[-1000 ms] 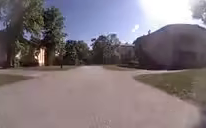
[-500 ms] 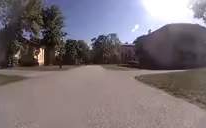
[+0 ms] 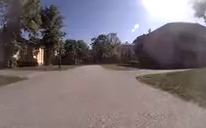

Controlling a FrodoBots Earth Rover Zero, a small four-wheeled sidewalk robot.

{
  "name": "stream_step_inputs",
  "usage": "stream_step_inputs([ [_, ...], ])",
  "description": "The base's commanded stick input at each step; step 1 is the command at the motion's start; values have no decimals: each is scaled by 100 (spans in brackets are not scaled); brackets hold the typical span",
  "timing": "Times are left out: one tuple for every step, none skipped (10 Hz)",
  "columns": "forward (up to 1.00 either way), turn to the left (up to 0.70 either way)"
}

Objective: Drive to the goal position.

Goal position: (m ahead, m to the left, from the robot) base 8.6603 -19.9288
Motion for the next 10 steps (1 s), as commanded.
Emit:
stream_step_inputs([
  [45,0],
  [45,0],
  [45,0],
  [45,0],
  [45,0],
  [45,0],
  [45,0],
  [45,0],
  [45,0],
  [45,0],
])
